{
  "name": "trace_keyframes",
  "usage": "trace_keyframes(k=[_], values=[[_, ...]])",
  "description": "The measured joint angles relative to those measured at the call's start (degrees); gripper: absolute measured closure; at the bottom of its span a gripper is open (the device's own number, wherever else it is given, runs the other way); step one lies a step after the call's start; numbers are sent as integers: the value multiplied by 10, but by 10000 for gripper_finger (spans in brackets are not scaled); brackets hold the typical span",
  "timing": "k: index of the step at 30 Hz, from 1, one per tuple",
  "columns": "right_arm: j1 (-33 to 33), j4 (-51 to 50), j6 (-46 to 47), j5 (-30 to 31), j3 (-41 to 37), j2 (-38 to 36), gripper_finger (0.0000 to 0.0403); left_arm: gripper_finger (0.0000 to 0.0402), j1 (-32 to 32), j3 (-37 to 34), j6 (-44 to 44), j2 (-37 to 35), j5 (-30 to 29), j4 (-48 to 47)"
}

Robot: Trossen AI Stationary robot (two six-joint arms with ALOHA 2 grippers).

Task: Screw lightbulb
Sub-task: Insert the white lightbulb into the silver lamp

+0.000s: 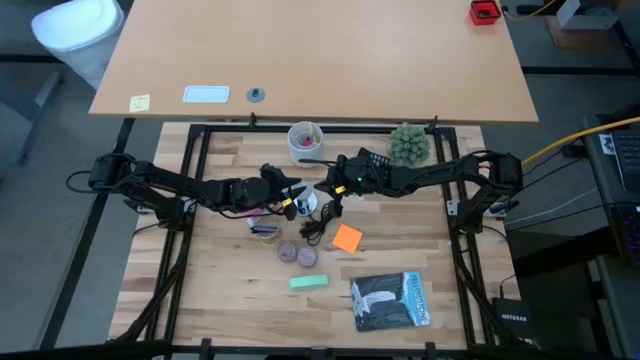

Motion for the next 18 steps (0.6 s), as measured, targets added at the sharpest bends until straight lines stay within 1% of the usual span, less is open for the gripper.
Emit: trace_keyframes(k=[4,11,18], values=[[0,27,0,0,0,0,394,273,0,0,0,0,0,0],[0,36,0,0,0,0,399,273,0,0,0,0,0,0],[1,54,-1,0,0,0,394,273,0,0,0,0,0,0]])
